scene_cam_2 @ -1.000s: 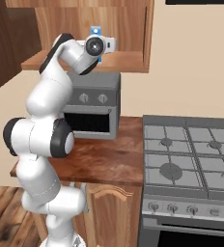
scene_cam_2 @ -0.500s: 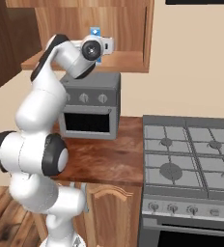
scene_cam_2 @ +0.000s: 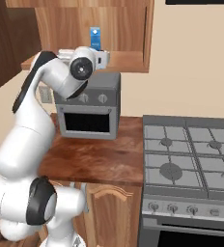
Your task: Pick the milk, boxed drink, can from the counter and place them in the open cabinet.
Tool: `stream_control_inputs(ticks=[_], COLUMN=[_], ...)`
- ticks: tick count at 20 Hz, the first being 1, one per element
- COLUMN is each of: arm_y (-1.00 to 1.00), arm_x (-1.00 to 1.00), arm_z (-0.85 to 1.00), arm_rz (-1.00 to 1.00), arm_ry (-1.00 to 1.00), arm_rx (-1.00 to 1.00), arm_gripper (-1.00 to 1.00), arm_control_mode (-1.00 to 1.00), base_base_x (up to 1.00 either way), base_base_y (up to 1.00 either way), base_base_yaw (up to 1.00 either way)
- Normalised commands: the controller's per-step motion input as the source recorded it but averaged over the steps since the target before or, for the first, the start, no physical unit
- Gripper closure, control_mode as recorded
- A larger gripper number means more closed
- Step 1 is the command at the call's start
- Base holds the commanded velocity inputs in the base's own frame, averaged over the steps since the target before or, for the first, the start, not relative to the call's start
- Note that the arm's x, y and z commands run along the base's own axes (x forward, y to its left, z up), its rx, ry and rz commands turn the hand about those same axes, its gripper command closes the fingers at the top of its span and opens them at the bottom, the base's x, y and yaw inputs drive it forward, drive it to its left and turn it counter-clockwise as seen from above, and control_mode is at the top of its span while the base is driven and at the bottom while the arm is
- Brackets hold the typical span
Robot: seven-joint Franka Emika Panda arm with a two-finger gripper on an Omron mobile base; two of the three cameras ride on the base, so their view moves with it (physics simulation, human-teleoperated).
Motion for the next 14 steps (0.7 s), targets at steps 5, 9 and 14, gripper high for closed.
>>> stream_control_inputs(ticks=[5,9,14], arm_y=[0.0,0.0,-0.02], arm_x=[-1.0,-0.95,-0.19], arm_z=[0.0,0.0,-0.03], arm_rz=[0.0,0.0,-0.02], arm_ry=[0.05,0.0,0.0], arm_rx=[0.1,0.04,0.0], arm_gripper=[-1.0,-1.0,-1.0], arm_control_mode=[-1.0,-1.0,-1.0], base_base_x=[0.0,0.0,0.0], base_base_y=[0.0,0.0,0.0], base_base_yaw=[0.0,0.0,0.0])
